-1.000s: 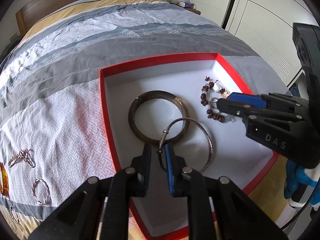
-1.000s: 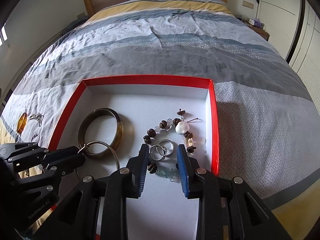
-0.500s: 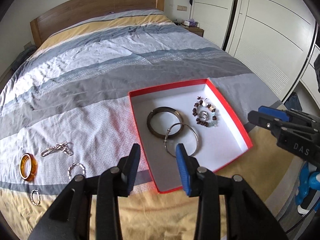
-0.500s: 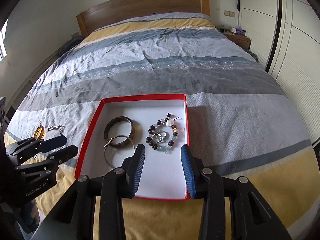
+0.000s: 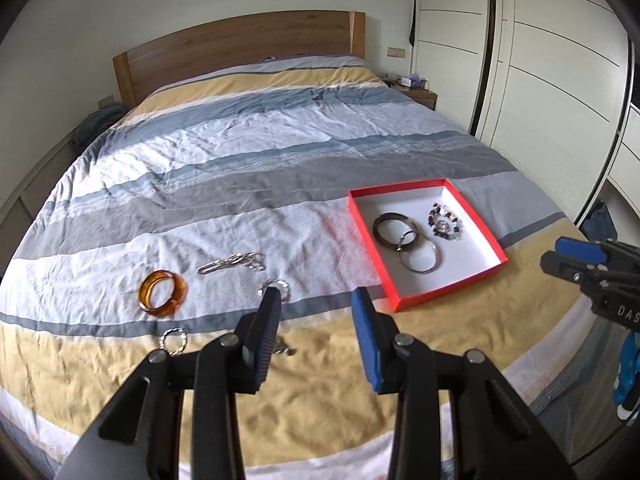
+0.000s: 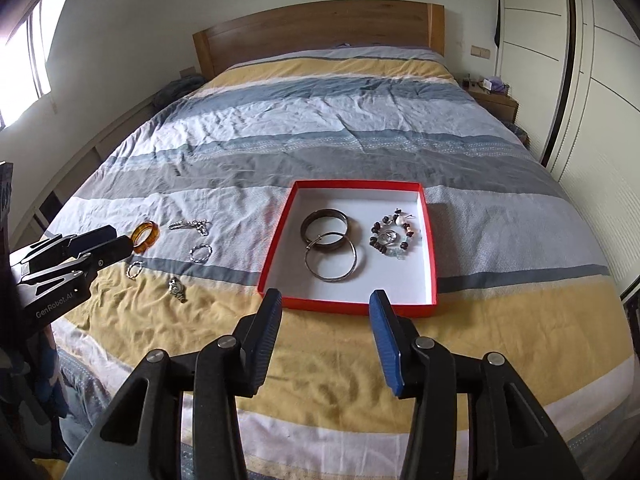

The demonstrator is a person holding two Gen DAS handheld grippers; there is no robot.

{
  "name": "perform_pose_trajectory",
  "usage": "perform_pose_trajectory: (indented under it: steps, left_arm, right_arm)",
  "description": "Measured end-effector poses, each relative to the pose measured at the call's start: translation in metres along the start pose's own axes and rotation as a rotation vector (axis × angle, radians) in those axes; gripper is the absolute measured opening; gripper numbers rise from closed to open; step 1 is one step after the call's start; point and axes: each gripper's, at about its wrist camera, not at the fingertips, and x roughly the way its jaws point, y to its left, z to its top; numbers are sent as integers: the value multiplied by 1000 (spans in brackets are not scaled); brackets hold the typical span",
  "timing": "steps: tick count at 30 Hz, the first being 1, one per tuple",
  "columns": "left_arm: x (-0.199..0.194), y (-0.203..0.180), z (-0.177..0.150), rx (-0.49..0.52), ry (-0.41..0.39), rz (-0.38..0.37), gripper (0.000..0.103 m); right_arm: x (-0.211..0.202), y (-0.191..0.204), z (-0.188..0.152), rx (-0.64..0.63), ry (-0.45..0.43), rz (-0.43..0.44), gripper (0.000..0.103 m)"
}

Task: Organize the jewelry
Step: 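Withdraw both tools from the box toward the remaining jewelry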

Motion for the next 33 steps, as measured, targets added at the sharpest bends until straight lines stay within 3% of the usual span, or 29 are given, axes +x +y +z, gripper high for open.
perform_pose_trajectory:
  steps: [9, 16, 23, 33]
  left_arm:
    - [-66, 93, -33, -81, -59, 145, 35]
    - [-85, 148, -61, -155, -39, 196, 38]
    - [-74, 175, -82, -213, 3, 200, 38]
    - [-21, 186, -97, -252, 102, 191, 38]
  right_arm:
    - [-38, 39, -6, -38, -56, 38, 45]
    - [-38, 70, -16, -73, -47, 77, 45]
    - [-23, 97, -18, -113, -26, 119, 45]
    - [33, 120, -18, -161, 69, 173, 45]
